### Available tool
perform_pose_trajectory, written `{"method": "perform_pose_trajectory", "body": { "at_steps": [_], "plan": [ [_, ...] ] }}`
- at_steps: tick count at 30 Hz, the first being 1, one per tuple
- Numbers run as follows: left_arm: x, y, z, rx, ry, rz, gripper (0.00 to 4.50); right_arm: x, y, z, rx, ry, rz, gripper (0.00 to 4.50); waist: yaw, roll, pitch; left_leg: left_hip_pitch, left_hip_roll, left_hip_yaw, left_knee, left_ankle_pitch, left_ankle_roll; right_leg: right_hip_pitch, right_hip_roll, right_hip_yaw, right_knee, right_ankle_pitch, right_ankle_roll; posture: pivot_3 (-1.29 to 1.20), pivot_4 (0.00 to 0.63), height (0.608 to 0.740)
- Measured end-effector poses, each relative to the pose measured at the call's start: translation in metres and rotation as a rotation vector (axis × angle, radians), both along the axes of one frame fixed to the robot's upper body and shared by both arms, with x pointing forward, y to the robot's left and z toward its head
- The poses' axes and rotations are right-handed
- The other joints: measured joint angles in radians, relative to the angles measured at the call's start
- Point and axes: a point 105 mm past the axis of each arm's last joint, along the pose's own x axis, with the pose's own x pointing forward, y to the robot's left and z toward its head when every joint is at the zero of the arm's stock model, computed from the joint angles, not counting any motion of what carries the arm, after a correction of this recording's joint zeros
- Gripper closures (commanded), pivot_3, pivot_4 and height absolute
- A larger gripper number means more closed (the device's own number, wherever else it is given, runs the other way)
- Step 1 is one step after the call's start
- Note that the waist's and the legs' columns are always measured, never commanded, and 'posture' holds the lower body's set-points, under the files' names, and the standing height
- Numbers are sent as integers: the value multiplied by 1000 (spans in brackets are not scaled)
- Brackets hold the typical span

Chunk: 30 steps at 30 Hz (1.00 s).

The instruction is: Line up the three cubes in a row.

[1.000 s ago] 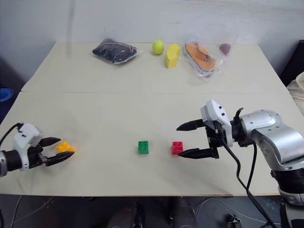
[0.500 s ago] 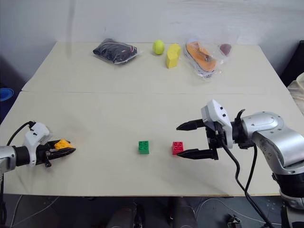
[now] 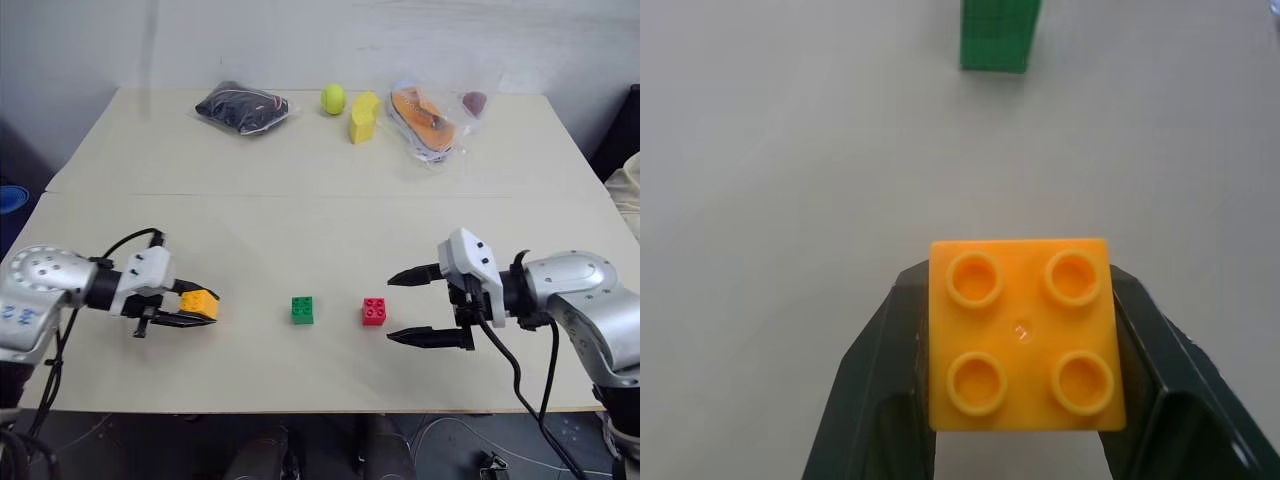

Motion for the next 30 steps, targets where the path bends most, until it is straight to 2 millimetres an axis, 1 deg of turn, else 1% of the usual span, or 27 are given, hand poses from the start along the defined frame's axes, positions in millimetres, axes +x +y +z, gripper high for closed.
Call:
{"method": "perform_pose_trajectory", "body": {
  "at_steps": [2, 4, 9, 14, 16, 19, 20, 24, 27, 30],
  "plan": [
    [7, -11, -5, 25, -3, -64, 2973, -3, 0, -3, -2, -2, -14, 0, 4, 0, 0, -1, 0, 0, 1, 0, 0, 0, 1, 0, 0, 0, 0, 0, 150, 740],
    [11, -17, -13, 50, 11, -95, 2973, -5, 0, -3, -3, -12, -28, 0, 4, 0, 0, 0, 0, 0, 1, 0, 0, 0, 1, 0, 0, 0, 0, 0, 150, 740],
    [17, -14, -25, 79, 31, -97, 2973, -7, -2, -7, -5, -7, -64, 0, 0, 0, 0, 0, 0, 0, 1, 0, 0, 0, 1, 0, 0, 0, 1, 0, 150, 740],
    [18, -14, -26, 73, 28, -98, 2973, -8, -1, -9, -8, -5, -72, 0, 2, 0, 0, 0, 0, -1, 2, 0, 1, 0, 0, 0, 0, 0, 1, 0, 150, 740],
    [19, -15, -27, 66, 26, -90, 2254, -8, -1, -9, -12, -8, -71, 0, 2, 0, 0, 0, 0, -1, 2, 0, 1, 0, 0, 0, 0, 0, 1, 0, 150, 740],
    [18, -15, -28, 57, 31, -82, 1466, -8, 0, -11, -23, -18, -61, 0, 2, 0, 0, -1, 0, -1, 2, 0, 1, 0, 0, 0, 0, 0, 1, 0, 150, 740],
    [18, -14, -28, 51, 36, -76, 1117, -7, 0, -11, -27, -20, -61, 0, 2, 0, 0, 0, 0, -1, 2, 0, 1, 0, 0, 0, 0, 0, 1, 0, 150, 740],
    [11, -7, -28, 18, 64, -30, 17, -3, -4, -10, -27, -24, -60, 0, 1, 0, 0, -1, 0, -1, 2, 0, 1, 0, 0, 0, 0, 0, 1, 0, 150, 740],
    [6, 5, -22, 3, 69, 31, 17, 1, -7, -10, -30, -21, -60, 0, -2, 0, 0, -1, 1, -1, 2, 0, 1, 0, 0, 0, 0, 0, 1, 0, 150, 740],
    [-3, 20, -6, -31, 72, 98, 17, 5, -14, -12, -35, -14, -65, 0, -2, 0, 0, -1, 1, -2, 2, 0, 1, 0, 0, 0, 0, 0, 1, 0, 150, 740]
  ]
}}
